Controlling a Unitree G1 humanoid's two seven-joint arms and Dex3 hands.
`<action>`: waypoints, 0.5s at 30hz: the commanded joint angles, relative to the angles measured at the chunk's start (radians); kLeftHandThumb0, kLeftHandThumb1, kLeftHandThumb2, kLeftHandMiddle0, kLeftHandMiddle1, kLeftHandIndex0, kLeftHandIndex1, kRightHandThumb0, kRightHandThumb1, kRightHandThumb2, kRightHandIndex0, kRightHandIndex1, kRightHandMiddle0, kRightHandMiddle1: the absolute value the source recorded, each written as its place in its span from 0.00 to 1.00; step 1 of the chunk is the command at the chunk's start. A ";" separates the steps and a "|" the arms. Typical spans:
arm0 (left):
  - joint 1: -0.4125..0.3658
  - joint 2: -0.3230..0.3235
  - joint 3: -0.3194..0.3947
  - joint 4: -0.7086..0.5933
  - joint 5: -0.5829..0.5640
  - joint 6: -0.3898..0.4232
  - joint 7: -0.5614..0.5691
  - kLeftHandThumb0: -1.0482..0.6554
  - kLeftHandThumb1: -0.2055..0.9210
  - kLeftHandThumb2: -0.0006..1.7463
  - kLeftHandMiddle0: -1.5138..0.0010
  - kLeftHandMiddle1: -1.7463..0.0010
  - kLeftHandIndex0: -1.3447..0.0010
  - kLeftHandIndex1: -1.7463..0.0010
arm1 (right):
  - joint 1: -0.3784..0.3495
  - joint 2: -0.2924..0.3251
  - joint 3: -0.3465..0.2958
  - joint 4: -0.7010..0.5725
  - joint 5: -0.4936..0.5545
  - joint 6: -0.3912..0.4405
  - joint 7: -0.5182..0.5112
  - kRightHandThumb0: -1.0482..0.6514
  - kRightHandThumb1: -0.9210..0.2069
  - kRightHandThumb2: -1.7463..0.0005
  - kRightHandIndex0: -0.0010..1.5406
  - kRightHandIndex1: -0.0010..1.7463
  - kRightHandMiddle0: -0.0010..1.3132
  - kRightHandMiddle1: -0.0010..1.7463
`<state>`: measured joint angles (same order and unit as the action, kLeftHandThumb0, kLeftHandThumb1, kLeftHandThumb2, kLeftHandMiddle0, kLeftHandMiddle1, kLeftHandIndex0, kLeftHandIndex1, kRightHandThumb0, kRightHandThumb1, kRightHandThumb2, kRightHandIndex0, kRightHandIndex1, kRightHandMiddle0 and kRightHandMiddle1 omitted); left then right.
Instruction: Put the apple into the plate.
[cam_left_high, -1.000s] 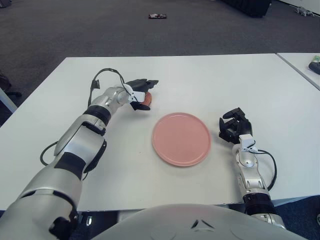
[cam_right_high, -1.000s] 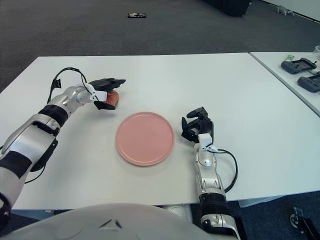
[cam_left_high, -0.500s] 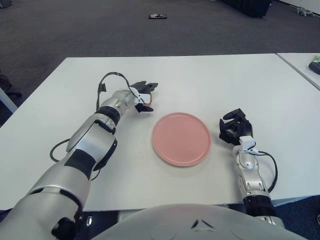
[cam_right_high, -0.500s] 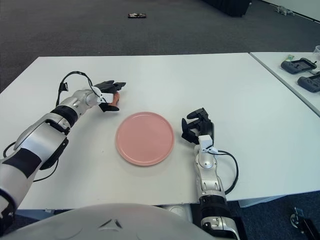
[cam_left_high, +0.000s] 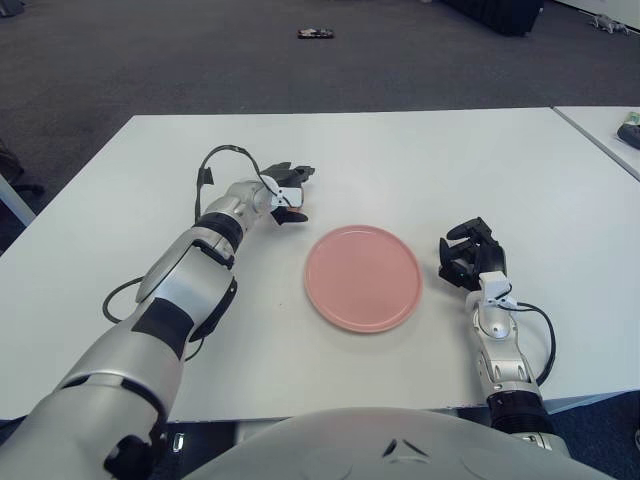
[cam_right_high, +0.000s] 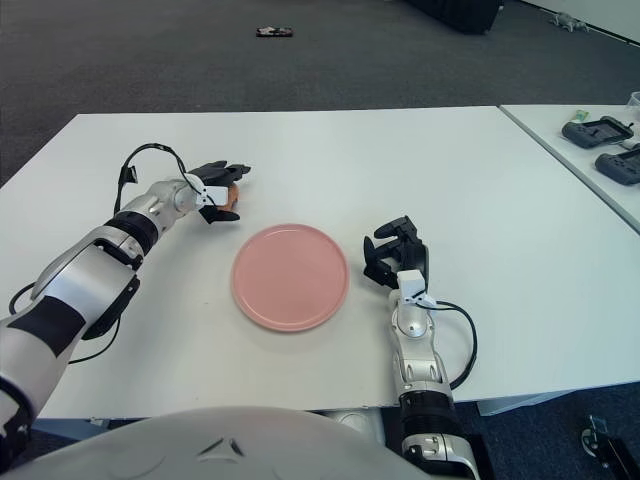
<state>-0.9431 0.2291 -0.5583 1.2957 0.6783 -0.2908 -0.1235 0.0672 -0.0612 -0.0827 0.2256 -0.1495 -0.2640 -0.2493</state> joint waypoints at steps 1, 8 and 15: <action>0.067 -0.016 -0.026 0.038 0.019 0.013 -0.041 0.10 0.64 0.52 1.00 1.00 1.00 0.76 | 0.018 -0.004 -0.006 -0.001 -0.005 0.019 -0.001 0.38 0.31 0.42 0.45 0.84 0.31 1.00; 0.074 -0.007 -0.039 0.041 0.025 0.021 -0.033 0.10 0.64 0.53 1.00 1.00 1.00 0.70 | 0.017 -0.008 -0.008 -0.005 -0.003 0.024 0.004 0.38 0.33 0.41 0.46 0.84 0.32 1.00; 0.069 -0.002 -0.048 0.040 0.027 0.028 -0.038 0.14 0.55 0.58 1.00 0.84 1.00 0.45 | 0.014 -0.011 -0.010 -0.004 0.002 0.027 0.012 0.38 0.33 0.41 0.47 0.84 0.32 1.00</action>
<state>-0.9434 0.2409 -0.5837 1.2964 0.6854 -0.2737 -0.1181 0.0730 -0.0639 -0.0842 0.2180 -0.1482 -0.2599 -0.2415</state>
